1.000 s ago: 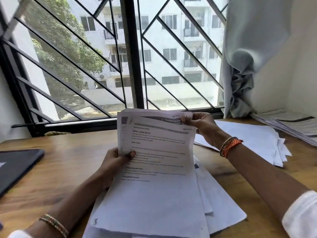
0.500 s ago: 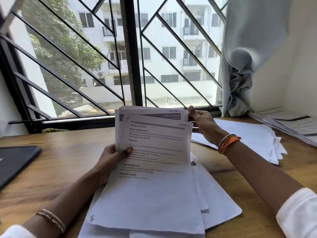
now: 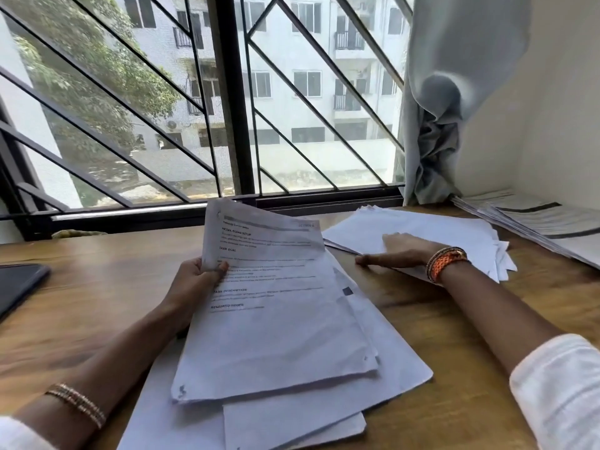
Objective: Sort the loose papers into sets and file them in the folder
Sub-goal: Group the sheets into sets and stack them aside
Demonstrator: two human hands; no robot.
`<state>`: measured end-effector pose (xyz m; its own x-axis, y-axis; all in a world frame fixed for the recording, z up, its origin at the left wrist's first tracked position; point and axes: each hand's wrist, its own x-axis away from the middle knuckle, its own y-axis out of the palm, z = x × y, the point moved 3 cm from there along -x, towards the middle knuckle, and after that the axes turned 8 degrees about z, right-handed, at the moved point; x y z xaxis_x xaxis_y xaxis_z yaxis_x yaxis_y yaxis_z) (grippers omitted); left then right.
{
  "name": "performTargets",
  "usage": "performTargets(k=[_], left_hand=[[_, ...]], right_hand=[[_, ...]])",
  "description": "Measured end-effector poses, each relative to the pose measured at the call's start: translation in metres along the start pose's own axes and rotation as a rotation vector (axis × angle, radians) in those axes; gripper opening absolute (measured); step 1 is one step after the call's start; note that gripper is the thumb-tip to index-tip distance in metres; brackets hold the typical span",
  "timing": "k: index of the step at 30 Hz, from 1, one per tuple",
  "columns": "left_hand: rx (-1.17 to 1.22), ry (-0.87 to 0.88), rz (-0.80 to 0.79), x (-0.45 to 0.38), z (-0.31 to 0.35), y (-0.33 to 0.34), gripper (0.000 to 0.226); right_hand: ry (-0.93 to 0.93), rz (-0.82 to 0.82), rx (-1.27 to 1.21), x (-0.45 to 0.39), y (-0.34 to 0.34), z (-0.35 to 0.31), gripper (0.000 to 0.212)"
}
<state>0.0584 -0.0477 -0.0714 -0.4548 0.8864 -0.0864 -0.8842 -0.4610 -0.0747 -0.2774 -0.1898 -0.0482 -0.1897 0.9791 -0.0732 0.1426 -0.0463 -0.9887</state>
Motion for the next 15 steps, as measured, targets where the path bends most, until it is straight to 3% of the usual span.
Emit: performTargets(k=[5,11,13,15], left_hand=[[-0.007,0.022,0.033,0.0,0.0,0.001,0.01],[-0.003,0.018,0.018,0.003,0.003,0.001,0.01],[-0.007,0.022,0.039,0.002,0.002,0.001,0.011],[0.002,0.031,0.075,0.001,0.001,0.001,0.01]], right_hand=[[-0.11,0.178,0.111,0.004,-0.007,-0.014,0.045],[-0.126,0.209,0.055,0.013,-0.015,-0.028,0.017],[-0.123,0.17,-0.155,0.018,-0.035,-0.025,0.016],[-0.148,0.088,-0.711,0.031,-0.065,-0.029,0.02]])
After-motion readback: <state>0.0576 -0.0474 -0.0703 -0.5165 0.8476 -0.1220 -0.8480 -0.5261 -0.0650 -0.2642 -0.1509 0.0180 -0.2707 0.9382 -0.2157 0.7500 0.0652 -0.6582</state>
